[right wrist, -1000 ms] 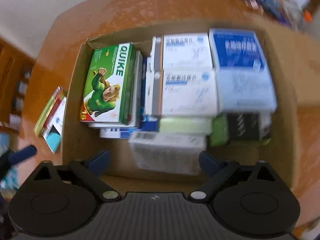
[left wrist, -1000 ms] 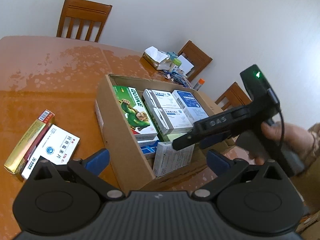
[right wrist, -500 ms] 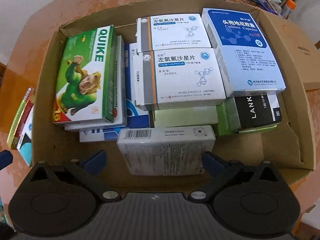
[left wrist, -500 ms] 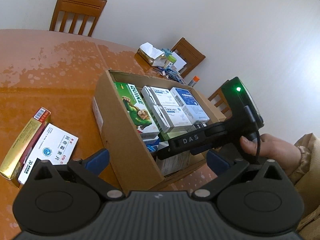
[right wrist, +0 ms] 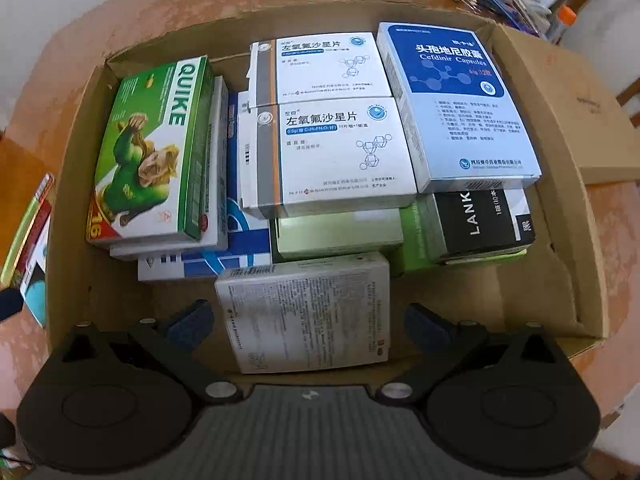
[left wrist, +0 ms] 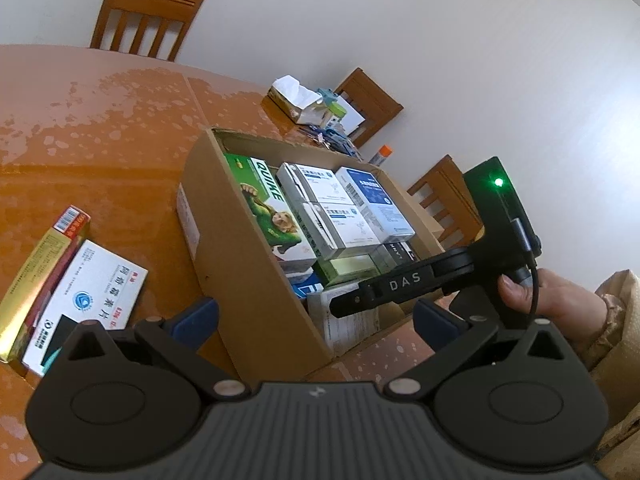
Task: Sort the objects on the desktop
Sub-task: 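Hold the white box with the right gripper above the packed medicine boxes, then lower the white box into the gap and open the right gripper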
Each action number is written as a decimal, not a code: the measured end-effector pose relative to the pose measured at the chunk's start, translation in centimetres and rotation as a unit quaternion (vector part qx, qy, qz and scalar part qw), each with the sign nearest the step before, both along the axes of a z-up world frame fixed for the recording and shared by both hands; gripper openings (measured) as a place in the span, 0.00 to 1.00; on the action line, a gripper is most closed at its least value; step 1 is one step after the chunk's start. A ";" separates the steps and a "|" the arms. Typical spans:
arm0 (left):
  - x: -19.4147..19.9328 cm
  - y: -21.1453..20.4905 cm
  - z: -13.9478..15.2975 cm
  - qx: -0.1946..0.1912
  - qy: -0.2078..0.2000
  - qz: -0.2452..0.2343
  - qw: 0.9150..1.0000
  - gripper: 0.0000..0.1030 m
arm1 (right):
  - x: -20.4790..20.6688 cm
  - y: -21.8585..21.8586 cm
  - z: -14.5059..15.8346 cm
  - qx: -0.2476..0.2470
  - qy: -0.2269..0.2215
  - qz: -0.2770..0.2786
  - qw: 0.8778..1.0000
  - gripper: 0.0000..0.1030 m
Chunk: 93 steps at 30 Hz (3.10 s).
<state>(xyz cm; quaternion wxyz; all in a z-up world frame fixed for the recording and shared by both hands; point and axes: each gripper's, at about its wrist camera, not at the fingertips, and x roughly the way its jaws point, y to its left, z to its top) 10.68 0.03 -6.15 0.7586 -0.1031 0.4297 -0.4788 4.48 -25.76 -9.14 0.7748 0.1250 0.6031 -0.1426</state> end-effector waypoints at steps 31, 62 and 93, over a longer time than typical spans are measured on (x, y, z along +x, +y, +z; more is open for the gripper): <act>1.2 -0.5 -0.7 0.003 0.008 -0.005 1.000 1.00 | -0.5 -0.3 -1.9 0.017 0.018 0.025 0.999 1.00; 0.7 -0.7 0.5 -0.002 -0.009 -0.027 1.000 1.00 | 2.6 0.4 6.3 0.026 -0.052 0.039 0.998 0.98; 0.5 0.5 0.3 0.012 0.000 0.046 0.999 1.00 | 9.8 3.7 3.4 -0.243 0.105 0.691 0.672 0.98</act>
